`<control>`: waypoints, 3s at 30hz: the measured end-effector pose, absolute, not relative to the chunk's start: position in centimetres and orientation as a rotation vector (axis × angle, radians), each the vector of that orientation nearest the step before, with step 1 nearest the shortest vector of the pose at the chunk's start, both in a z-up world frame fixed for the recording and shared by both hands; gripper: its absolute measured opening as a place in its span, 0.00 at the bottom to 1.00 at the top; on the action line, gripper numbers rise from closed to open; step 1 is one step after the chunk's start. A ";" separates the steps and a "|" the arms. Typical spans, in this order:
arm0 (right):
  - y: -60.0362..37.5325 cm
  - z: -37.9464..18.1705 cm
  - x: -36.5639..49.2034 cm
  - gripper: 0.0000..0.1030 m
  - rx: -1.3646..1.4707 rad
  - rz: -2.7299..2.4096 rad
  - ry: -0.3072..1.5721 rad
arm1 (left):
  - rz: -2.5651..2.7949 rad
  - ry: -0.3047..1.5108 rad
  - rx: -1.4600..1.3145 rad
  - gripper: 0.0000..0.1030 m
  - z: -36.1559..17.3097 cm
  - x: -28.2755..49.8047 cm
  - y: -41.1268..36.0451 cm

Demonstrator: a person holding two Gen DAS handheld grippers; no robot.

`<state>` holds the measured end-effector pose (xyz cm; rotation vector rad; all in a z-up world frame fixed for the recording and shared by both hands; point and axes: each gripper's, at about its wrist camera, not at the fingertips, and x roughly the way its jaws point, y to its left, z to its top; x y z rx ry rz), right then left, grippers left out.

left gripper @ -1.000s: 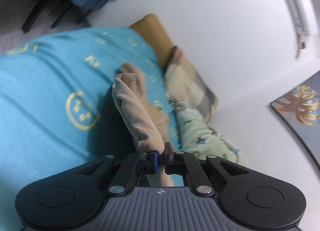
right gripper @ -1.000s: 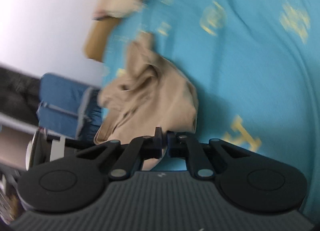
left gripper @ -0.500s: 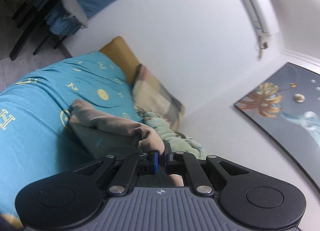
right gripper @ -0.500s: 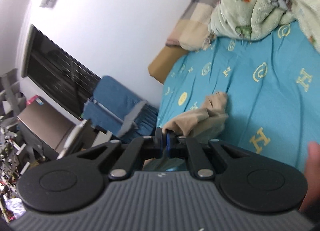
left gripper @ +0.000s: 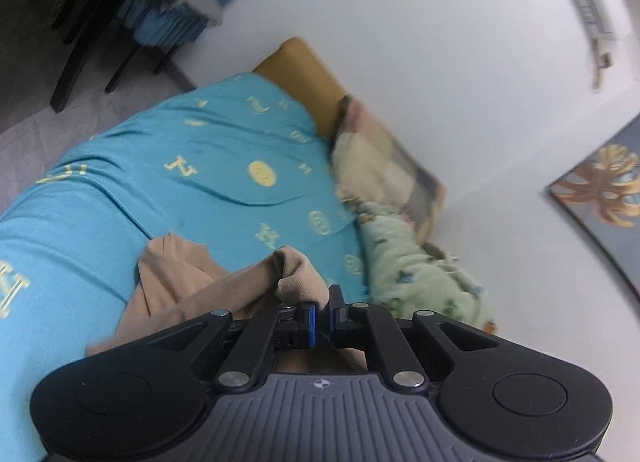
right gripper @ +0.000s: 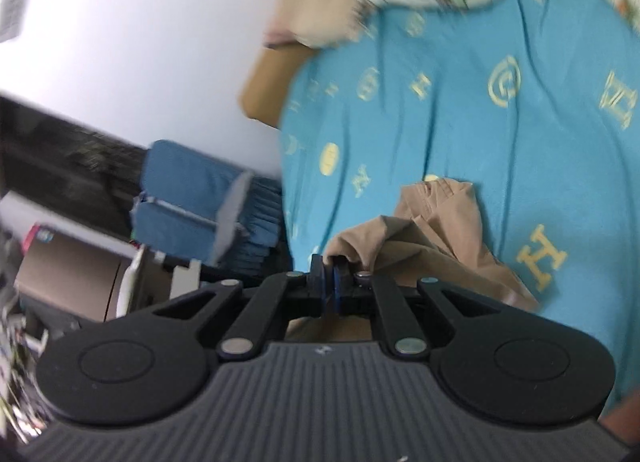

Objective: Fold clothes

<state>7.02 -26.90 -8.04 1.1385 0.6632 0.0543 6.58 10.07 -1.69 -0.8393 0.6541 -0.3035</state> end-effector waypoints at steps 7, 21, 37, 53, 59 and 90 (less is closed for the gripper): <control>-27.4 -14.6 13.1 0.07 1.114 0.058 0.719 | -0.332 0.662 -0.803 0.06 -8.2 12.8 9.9; -27.1 -15.5 16.9 0.85 1.060 0.201 0.727 | -0.343 0.636 -0.673 0.61 -9.8 15.7 10.3; -24.0 -17.5 17.6 0.15 0.533 0.096 0.799 | -0.155 0.759 -0.309 0.20 -13.2 16.1 8.6; -23.3 -15.2 16.9 0.17 0.388 -0.036 0.665 | -0.202 0.623 -0.268 0.36 -10.6 15.0 8.0; -20.9 -13.7 15.7 0.74 0.281 0.040 0.533 | -0.243 0.614 -0.151 0.56 -10.4 14.0 5.3; -16.4 -15.9 10.0 0.28 0.166 0.055 0.810 | -0.233 0.852 -0.205 0.57 -11.2 6.9 4.2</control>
